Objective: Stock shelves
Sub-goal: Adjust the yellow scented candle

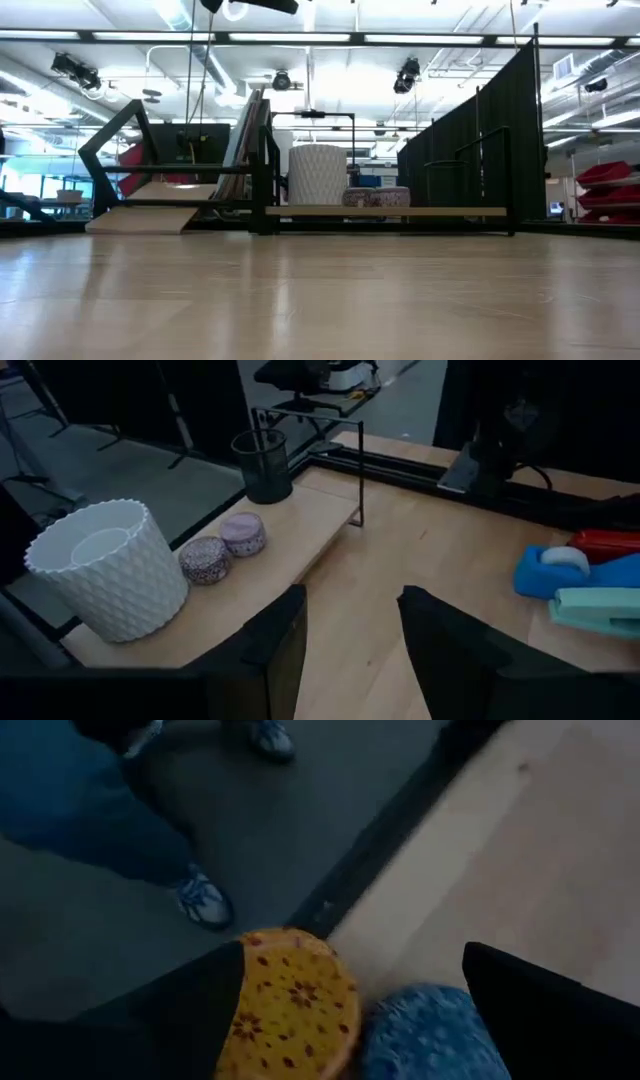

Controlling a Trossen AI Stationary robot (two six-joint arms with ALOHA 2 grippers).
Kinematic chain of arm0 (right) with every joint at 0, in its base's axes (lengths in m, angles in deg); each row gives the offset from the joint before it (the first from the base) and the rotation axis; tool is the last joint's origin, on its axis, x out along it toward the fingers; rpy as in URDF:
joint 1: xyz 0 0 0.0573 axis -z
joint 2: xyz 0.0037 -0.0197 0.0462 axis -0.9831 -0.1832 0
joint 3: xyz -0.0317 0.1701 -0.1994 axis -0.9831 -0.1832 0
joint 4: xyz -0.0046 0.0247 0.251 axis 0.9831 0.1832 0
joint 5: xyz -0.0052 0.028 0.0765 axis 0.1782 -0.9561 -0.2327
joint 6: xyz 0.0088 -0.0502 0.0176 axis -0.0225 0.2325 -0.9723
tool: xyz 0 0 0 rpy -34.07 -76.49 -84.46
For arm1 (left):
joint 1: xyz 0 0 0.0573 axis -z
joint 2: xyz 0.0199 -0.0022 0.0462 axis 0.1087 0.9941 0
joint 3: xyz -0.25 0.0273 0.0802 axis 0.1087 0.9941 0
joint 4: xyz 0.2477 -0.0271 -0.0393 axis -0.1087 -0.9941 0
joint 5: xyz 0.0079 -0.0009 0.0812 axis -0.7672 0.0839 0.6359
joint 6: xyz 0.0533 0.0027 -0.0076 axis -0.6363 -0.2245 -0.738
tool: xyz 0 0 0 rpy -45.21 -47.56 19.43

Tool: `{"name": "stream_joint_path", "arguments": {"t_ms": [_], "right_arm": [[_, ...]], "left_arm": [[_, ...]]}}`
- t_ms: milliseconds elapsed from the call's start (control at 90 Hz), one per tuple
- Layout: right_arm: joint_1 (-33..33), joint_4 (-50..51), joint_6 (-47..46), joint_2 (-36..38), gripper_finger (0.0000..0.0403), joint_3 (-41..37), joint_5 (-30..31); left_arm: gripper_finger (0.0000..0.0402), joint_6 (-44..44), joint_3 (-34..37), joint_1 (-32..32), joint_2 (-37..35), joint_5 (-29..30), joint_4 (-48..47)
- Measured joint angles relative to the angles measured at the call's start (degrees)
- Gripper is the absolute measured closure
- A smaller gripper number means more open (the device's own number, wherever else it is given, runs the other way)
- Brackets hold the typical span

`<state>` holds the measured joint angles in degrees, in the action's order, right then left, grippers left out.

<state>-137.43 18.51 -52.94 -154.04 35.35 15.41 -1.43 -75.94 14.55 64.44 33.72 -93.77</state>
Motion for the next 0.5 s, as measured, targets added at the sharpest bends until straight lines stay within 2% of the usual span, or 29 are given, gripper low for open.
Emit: {"name": "stream_joint_path", "arguments": {"t_ms": [267, 500], "right_arm": [[1.1, 3.7, 0.3, -0.6, 0.0058, 0.2, 0.4], [4.2, 6.7, 0.5, -0.5, 0.0058, 0.2, 3.6]], "left_arm": [[0.0259, 0.0, 0.0, 0.0, 0.0, 0.0, 0.1], [0.0259, -0.1, 0.0, 0.0, 0.0, 0.0, 0.0]]}}
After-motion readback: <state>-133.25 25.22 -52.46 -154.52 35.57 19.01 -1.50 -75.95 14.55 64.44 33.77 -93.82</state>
